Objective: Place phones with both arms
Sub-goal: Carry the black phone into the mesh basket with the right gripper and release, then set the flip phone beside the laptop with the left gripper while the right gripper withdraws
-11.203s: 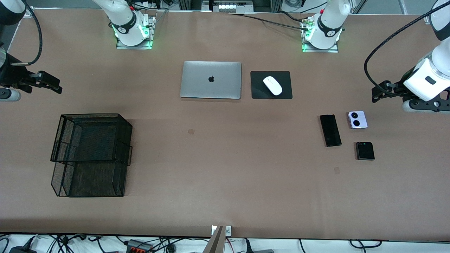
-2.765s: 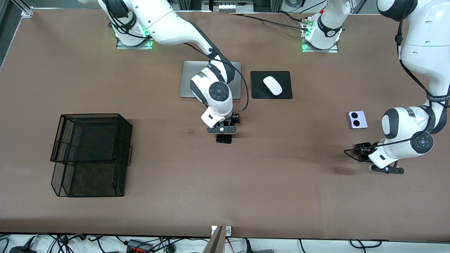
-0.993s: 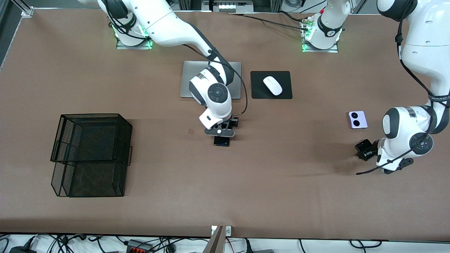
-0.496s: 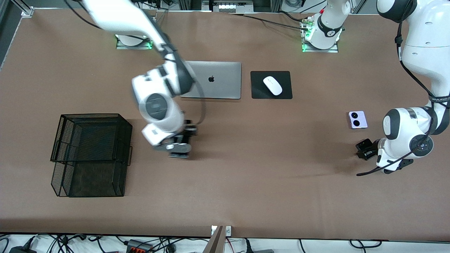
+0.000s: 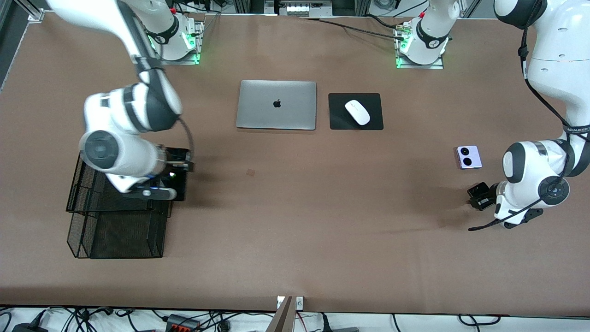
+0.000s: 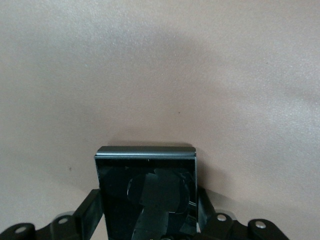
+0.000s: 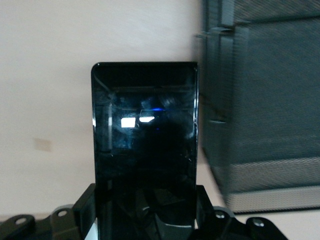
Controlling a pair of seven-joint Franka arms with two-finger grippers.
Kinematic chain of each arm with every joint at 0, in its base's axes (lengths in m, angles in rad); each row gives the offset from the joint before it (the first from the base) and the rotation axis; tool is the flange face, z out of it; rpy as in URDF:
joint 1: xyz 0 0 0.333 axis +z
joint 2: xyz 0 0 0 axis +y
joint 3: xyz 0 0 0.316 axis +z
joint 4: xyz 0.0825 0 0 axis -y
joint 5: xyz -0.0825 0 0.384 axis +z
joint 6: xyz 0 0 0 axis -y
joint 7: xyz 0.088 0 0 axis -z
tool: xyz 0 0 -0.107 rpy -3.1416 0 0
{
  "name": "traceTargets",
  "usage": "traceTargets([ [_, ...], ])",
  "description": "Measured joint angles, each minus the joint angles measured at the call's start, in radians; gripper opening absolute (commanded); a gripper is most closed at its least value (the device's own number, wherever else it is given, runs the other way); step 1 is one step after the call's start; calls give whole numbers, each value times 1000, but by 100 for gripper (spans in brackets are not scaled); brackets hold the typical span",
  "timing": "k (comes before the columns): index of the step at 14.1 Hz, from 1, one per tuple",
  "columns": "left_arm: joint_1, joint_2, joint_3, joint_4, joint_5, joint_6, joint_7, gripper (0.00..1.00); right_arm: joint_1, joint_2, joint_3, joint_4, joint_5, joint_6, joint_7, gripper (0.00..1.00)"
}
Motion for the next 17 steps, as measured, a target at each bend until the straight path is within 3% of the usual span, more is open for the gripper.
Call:
traceTargets([
  [6, -1, -1, -19, 27, 0, 4, 196, 31, -134, -12, 1, -18, 0, -58, -106, 14],
  [12, -21, -28, -213, 104, 0, -171, 330, 30, -162, 31, 4, -23, -33, -20, -137, 14],
  [14, -67, -25, -277, 107, -2, -184, 329, 29, -163, 41, 4, -24, -39, 7, -137, 14],
  [17, -205, 4, -290, 110, -67, -172, 295, 29, -164, 51, 5, -24, -42, 58, -146, 16],
])
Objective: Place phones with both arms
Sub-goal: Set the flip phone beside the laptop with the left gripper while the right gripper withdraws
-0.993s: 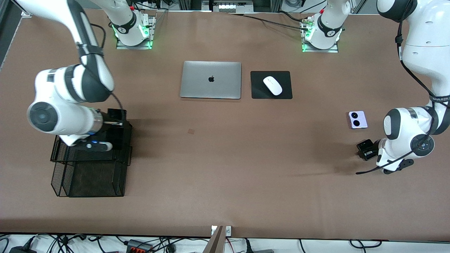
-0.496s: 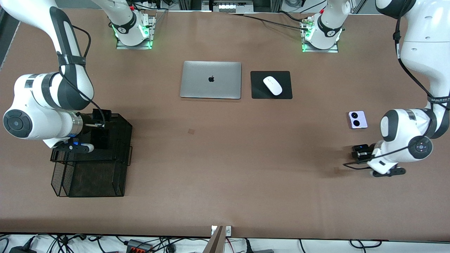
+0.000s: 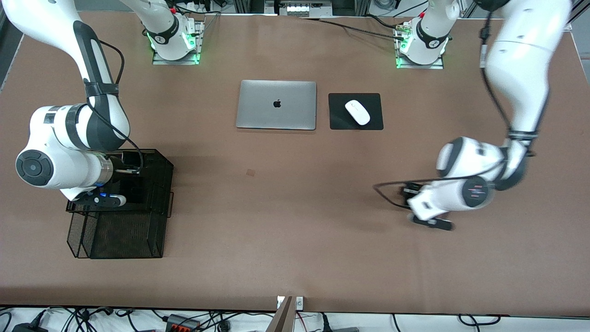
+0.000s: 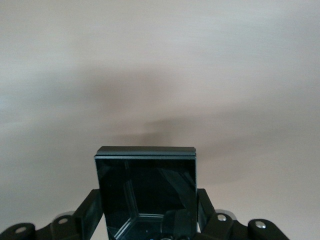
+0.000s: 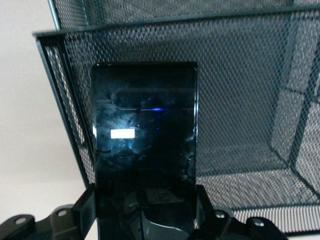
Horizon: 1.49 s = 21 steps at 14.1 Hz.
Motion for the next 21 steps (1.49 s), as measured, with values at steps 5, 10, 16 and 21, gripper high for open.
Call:
traceTargets([
  [5, -203, 98, -3, 62, -191, 115, -75, 29, -17, 32, 0, -1, -1, 50, -38, 100],
  [10, -353, 161, -2, 79, -281, 378, -121, 35, -18, 14, 9, 39, -1, 11, -40, 100],
  [16, -409, 181, 1, 89, -380, 463, -121, 100, 12, -32, 30, 158, -1, -131, -40, 100],
  [21, -358, 105, 70, 120, -323, 253, -113, 100, 101, -26, 33, 156, -1, -109, -41, 100],
])
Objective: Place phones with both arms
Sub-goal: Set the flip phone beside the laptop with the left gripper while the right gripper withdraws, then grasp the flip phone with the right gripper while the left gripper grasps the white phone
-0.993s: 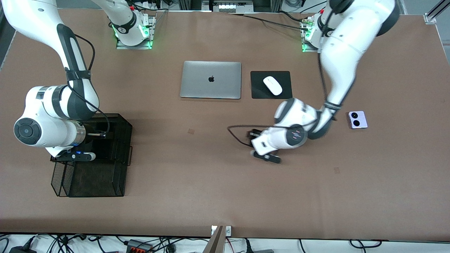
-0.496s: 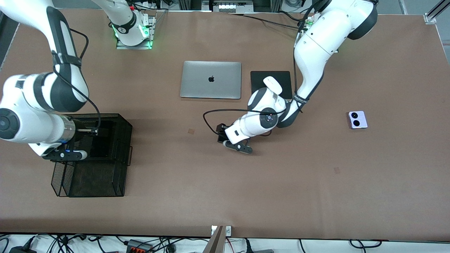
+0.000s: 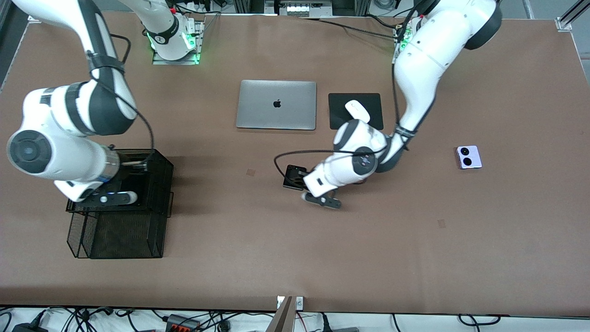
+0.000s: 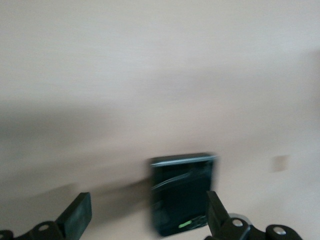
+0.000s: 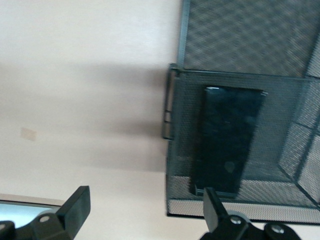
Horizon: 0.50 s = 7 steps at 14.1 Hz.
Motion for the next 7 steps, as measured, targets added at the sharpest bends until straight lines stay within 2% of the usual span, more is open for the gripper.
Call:
traceTargets([
  [4, 74, -103, 56, 2, 317, -327, 1, 100, 121, 39, 4, -1, 3, 80, 73, 100],
  [5, 100, -115, 59, -4, 378, -382, 1, 100, 158, 55, 5, -2, 3, 112, 134, 100],
  [7, 167, -142, 60, -58, 424, -412, 11, 100, 232, 97, 7, -4, 3, 179, 259, 100],
])
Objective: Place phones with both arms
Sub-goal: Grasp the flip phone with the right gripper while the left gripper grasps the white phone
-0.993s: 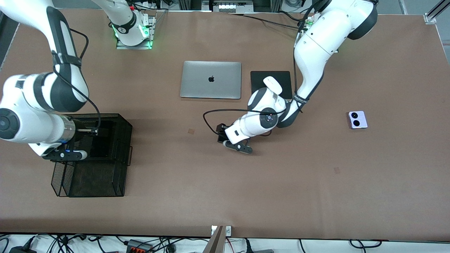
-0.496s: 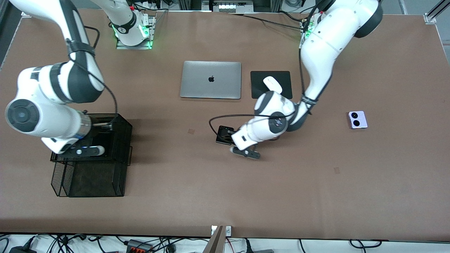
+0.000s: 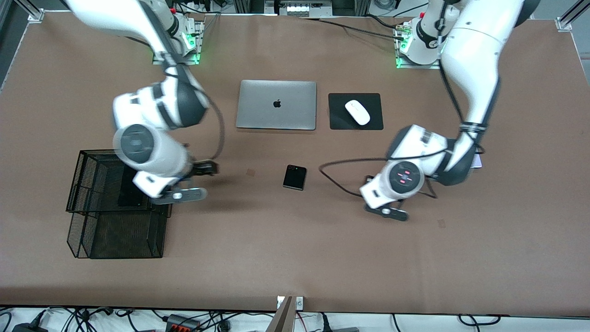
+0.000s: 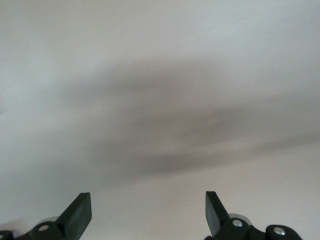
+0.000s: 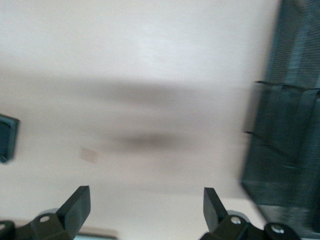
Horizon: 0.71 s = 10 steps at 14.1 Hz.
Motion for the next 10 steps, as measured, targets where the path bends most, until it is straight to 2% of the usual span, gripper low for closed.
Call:
traceTargets([
  [6, 169, -154, 7, -254, 11, -9, 13, 100, 230, 171, 3, 0, 0, 266, 447, 100],
  [10, 355, -155, 18, -385, 13, 49, 59, 100, 288, 248, 1, 0, 0, 419, 617, 100],
])
